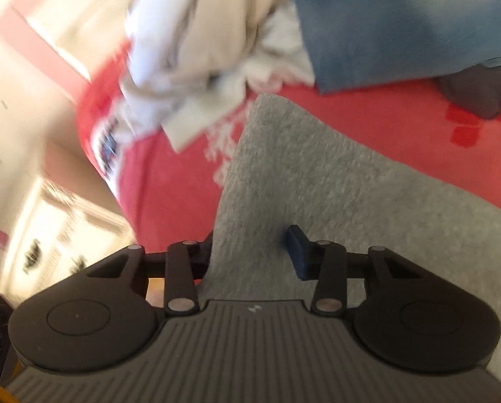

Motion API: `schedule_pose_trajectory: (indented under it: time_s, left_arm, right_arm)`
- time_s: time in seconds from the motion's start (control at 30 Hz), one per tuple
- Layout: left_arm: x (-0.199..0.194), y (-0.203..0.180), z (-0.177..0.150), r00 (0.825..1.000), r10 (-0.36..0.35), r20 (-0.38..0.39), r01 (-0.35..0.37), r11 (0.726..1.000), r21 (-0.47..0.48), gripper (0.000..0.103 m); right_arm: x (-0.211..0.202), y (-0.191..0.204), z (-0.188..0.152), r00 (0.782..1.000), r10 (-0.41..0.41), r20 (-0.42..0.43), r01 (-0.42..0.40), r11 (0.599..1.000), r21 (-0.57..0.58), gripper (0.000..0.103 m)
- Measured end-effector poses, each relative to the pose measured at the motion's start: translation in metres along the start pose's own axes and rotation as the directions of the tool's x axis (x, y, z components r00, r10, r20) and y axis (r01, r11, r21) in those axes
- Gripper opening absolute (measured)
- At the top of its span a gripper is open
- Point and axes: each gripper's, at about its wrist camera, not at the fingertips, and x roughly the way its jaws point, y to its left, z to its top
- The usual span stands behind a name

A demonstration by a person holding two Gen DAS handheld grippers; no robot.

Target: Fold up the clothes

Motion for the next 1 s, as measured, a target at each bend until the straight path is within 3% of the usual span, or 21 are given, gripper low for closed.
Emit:
schedule_pose_trajectory:
  time_s: [0.1,0.27,0.43,0.57,0.73,0.9,1.0]
  left_arm:
    - [0.001,-0.014,0.011,0.999,-0.049,-0.003,0.048,0.999,-0.008,0.021]
    - [0.012,-0.060,0.028,0.996,-0.083,-0.032,0.085,0.993,0.088,0.021]
    - [0.035,-0.111,0.039,0.986,-0.142,-0.083,0.153,0.976,0.154,0.021]
    - [0.069,-0.155,0.040,0.974,-0.171,-0.151,0.201,0.956,0.212,0.021]
    - [0.124,-0.200,0.023,0.942,-0.198,-0.272,0.266,0.933,0.241,0.021]
    - [0.161,-0.203,-0.011,0.906,-0.219,-0.362,0.310,0.926,0.216,0.021]
    - [0.183,-0.205,-0.032,0.880,-0.231,-0.415,0.335,0.921,0.199,0.025]
  right_arm:
    - [-0.032,-0.013,-0.009,0.992,0.061,0.115,-0.065,0.997,0.036,0.041]
    - [-0.075,-0.033,-0.023,0.957,0.137,0.257,-0.158,0.985,0.065,0.038]
    - [-0.130,-0.062,-0.043,0.906,0.185,0.381,-0.234,0.968,0.087,0.037]
    - [-0.169,-0.107,-0.072,0.849,0.211,0.485,-0.312,0.940,0.137,0.037]
    - [-0.216,-0.169,-0.112,0.762,0.225,0.607,-0.416,0.889,0.193,0.037]
    - [-0.219,-0.240,-0.168,0.713,0.185,0.676,-0.488,0.823,0.289,0.037]
    - [-0.201,-0.288,-0.204,0.693,0.159,0.703,-0.547,0.751,0.370,0.039]
